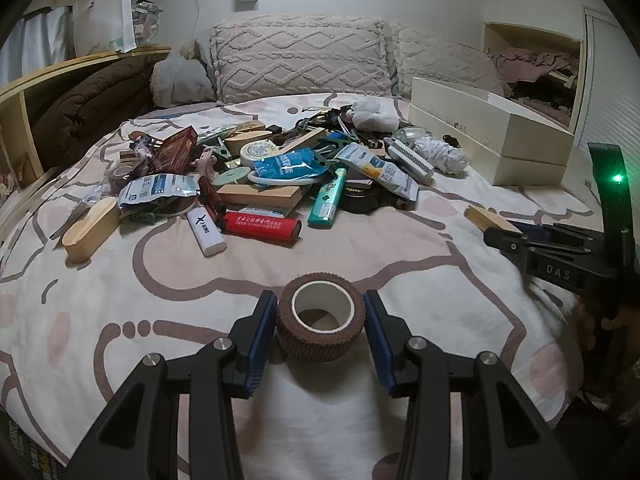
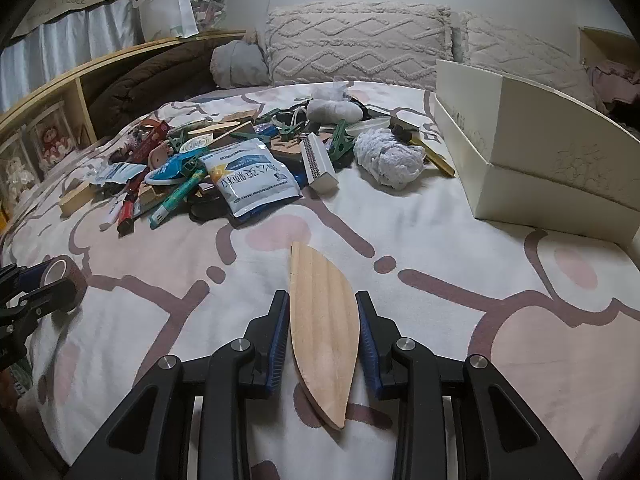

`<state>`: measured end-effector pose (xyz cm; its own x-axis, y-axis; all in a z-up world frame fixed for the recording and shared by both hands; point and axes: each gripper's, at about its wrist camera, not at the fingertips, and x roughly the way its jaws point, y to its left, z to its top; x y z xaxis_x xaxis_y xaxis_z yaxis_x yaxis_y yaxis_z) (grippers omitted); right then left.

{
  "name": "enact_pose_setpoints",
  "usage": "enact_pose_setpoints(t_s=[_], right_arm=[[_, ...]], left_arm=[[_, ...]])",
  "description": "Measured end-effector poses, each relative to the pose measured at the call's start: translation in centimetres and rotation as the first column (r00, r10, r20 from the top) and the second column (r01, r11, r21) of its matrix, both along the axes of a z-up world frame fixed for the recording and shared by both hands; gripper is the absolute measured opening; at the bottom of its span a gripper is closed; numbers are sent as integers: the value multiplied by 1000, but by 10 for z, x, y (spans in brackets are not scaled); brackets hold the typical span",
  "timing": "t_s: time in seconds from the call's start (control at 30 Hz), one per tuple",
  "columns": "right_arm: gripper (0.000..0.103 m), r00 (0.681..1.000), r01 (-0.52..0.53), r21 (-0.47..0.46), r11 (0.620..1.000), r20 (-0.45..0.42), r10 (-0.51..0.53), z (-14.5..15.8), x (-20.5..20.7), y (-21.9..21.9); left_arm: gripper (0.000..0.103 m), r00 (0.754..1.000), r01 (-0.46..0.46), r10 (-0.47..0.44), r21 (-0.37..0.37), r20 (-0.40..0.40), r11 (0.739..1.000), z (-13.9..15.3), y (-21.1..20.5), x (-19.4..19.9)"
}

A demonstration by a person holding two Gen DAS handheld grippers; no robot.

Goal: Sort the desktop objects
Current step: 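Lift the brown tape roll and wooden board and carry them toward the white box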

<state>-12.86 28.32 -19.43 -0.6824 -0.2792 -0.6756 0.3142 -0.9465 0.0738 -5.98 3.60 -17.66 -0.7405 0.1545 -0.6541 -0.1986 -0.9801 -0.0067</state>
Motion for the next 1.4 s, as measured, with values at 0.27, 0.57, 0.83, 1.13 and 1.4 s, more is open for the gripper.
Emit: enact_pose_setpoints(t_s=[0.27,0.57,0.83,1.13,1.4], right_arm=[[33,1000,-11,4,1000,-11,11,8,6,-2],[33,1000,-12,-34,999,-25,11,22,9,4],[33,998,-16,-54,998,-55,13,41,15,12],[33,995,-27,-62,998,-94,21,64,23,21],[33,992,-25,-65,998,-128,16,82,29,30]], left_arm=[[44,1000,-1,1,4,-5,1000,4,3,-2],[44,1000,3,-2,10,-18,1000,11,11,-3],[44,998,15,-14,17,-60,1000,26,20,-2],[44,992,38,-34,25,-120,999,49,32,4],[44,984,62,-57,22,-171,998,70,46,9]])
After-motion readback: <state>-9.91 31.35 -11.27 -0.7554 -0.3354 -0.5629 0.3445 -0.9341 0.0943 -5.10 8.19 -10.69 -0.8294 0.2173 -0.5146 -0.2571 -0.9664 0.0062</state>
